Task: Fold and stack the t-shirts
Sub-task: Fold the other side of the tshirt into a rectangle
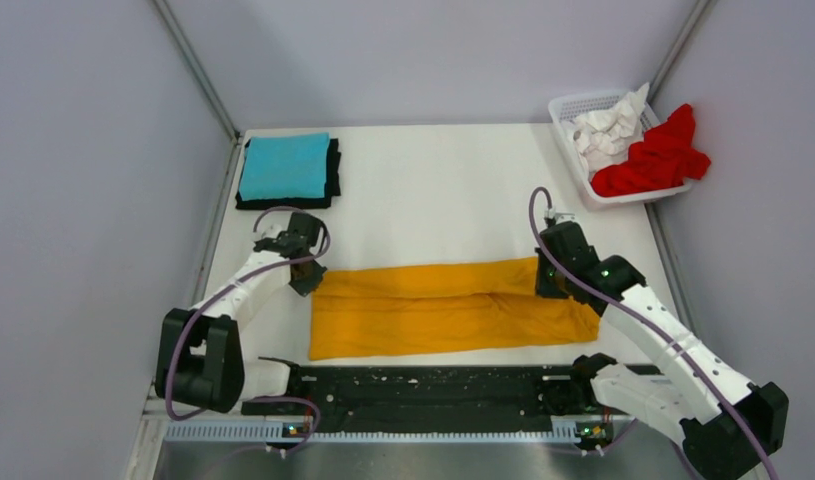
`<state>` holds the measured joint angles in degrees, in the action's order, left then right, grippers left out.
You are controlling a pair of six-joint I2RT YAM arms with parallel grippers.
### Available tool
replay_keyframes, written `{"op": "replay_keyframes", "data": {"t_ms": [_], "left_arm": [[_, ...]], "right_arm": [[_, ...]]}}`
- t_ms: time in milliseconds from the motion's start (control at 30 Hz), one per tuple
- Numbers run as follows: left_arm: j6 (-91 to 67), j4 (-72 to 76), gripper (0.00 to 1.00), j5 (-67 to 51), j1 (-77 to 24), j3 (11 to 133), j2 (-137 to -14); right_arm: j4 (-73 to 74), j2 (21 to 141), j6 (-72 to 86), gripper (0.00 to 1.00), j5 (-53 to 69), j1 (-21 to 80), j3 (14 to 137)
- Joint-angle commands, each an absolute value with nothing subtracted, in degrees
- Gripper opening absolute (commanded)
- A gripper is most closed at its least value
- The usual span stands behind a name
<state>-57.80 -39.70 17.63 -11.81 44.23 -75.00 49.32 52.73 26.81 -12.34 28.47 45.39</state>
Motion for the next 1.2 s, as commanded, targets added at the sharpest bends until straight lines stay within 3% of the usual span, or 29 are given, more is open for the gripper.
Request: {"op": "replay_keyframes", "data": {"t_ms": [0,133,233,333,467,500,533,567,667,700,900,1167], "left_arm": [[-59.0,-38.3,0.00,15.9,-12.5,41.6,-73.2],[-60.3,-38.1,0.00,17.1,-13.2,40.2,-72.2],[-60.6,-39.0,0.12,17.5,-13.2,40.5,-72.4],[-61.2,-42.5,0.31,19.3,-13.2,41.9,-71.8],[-62.2,-50.6,0.58,23.0,-13.2,45.4,-68.3],[-62.4,-52.7,0.68,24.0,-13.2,46.3,-66.9],[-62.6,-54.6,0.87,24.7,-13.2,46.9,-65.5],[-62.0,-55.5,0.97,25.1,-13.2,47.4,-63.9],[-56.4,-52.3,0.99,19.9,-13.2,48.3,-60.4],[-54.8,-49.2,0.99,16.6,-13.2,48.1,-59.7],[-51.0,-28.2,0.99,0.7,-17.5,46.2,-66.9],[-50.1,-28.4,0.99,-0.6,-20.2,47.2,-80.6]], "right_arm": [[50.1,52.5,28.0,0.00,-13.5,29.3,45.5],[50.6,52.8,28.1,0.00,-12.9,29.3,45.0],[50.8,53.3,28.3,0.02,-11.3,29.3,44.1],[52.9,53.0,29.5,0.11,-8.0,29.3,42.7],[54.5,50.6,30.6,0.43,0.4,29.9,42.3],[55.0,50.0,30.0,0.57,2.9,29.9,42.1],[55.8,49.5,29.5,0.68,3.8,29.9,42.0],[56.6,48.8,29.2,0.77,3.2,29.9,42.0],[54.9,48.4,29.0,0.97,1.4,29.9,43.4],[53.2,48.6,29.1,0.98,1.2,29.9,43.8],[38.4,53.5,28.8,0.99,0.2,29.9,43.0],[26.5,64.4,28.6,0.99,1.7,29.7,38.1]]}}
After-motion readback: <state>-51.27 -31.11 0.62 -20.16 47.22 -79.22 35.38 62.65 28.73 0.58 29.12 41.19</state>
